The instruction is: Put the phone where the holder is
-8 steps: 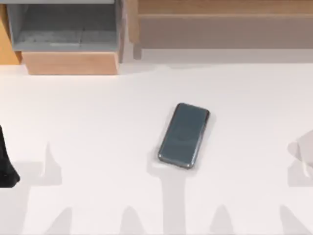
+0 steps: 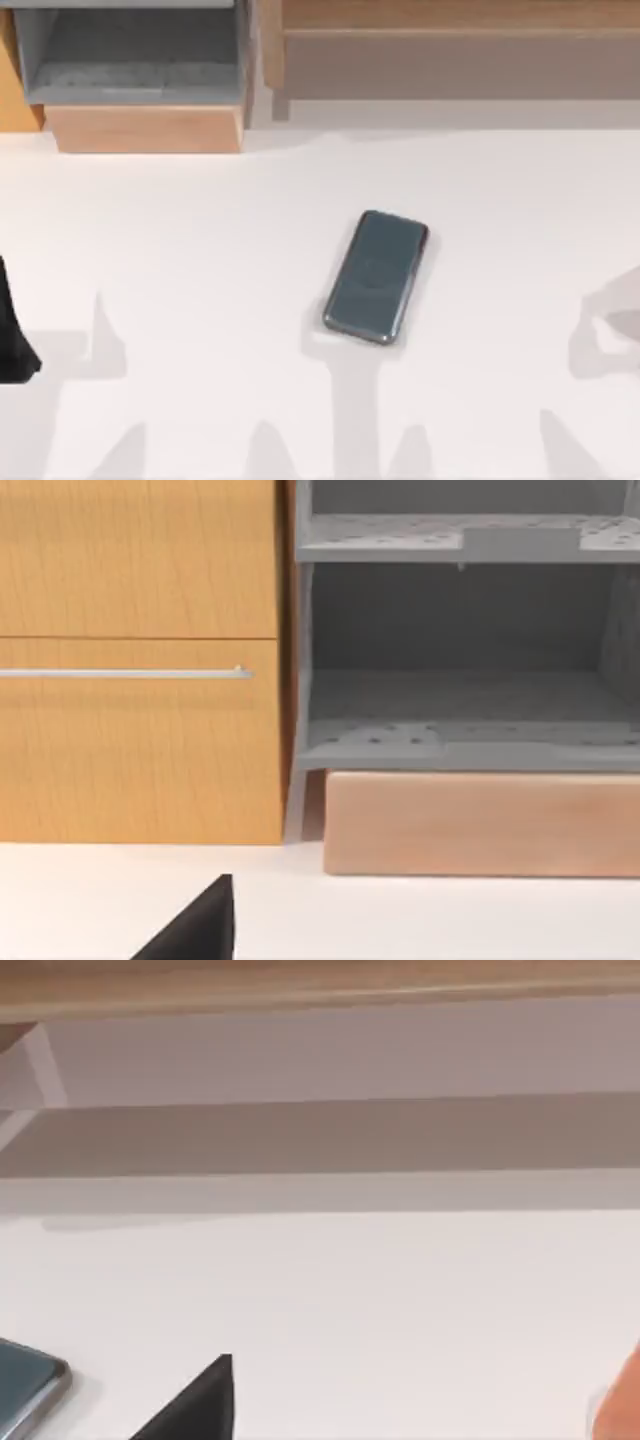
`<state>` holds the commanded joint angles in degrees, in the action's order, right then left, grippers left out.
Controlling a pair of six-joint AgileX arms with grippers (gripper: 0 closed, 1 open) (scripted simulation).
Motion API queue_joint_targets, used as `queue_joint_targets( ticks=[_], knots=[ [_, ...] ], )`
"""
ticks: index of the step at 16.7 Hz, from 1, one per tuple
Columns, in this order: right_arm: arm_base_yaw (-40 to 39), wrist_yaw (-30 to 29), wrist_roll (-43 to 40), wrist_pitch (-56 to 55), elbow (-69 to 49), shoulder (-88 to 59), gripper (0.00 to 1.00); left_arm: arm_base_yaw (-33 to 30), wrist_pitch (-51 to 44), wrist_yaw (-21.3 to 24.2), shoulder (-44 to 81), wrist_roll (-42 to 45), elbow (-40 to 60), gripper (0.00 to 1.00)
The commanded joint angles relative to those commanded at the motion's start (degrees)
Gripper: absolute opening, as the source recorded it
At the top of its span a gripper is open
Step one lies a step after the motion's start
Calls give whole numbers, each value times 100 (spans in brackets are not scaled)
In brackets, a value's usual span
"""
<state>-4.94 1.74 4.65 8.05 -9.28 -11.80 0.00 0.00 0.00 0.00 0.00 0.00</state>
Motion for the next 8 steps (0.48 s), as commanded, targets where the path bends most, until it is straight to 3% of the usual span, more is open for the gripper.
queue_joint_targets(
  ticks=[8],
  knots=[
    [-1345, 263, 1642, 2604, -3033, -4047, 100, 0, 0, 0, 0, 0, 0, 100]
  ],
)
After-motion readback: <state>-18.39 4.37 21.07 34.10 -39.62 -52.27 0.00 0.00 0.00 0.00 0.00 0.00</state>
